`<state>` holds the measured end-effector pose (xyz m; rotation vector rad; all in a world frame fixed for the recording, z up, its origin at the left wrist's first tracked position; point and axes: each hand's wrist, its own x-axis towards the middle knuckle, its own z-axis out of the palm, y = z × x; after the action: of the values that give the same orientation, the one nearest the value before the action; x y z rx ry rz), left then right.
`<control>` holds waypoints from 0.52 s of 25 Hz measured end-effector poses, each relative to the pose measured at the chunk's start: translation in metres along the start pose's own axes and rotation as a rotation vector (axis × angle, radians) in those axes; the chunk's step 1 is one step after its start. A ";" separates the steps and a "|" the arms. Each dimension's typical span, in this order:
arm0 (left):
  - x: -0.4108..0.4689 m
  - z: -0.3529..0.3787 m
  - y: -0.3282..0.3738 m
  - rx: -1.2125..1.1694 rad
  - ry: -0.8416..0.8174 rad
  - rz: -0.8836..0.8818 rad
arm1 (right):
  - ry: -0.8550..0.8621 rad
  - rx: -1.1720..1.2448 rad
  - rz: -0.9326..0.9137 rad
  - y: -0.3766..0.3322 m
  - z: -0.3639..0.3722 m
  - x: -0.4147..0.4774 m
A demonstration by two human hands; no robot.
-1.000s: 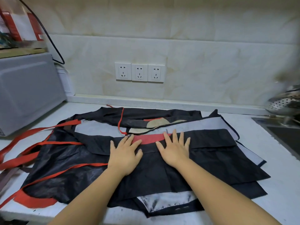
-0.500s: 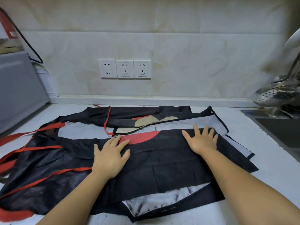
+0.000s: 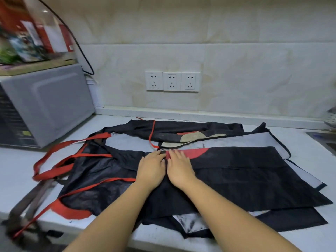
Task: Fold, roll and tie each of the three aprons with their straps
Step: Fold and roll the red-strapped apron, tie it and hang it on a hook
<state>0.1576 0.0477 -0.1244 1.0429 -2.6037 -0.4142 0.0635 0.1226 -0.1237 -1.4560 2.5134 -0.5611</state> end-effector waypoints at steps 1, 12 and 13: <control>-0.002 -0.007 -0.011 0.078 0.005 -0.003 | -0.023 -0.072 -0.005 -0.002 0.006 -0.001; -0.029 -0.052 -0.114 0.305 -0.067 -0.437 | -0.083 -0.228 0.051 -0.002 0.009 -0.003; -0.029 -0.051 -0.118 0.283 -0.034 -0.448 | -0.085 -0.228 0.053 -0.002 0.009 -0.003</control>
<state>0.2698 -0.0212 -0.1269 1.7391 -2.4926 -0.1591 0.0701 0.1222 -0.1315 -1.4463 2.6089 -0.2037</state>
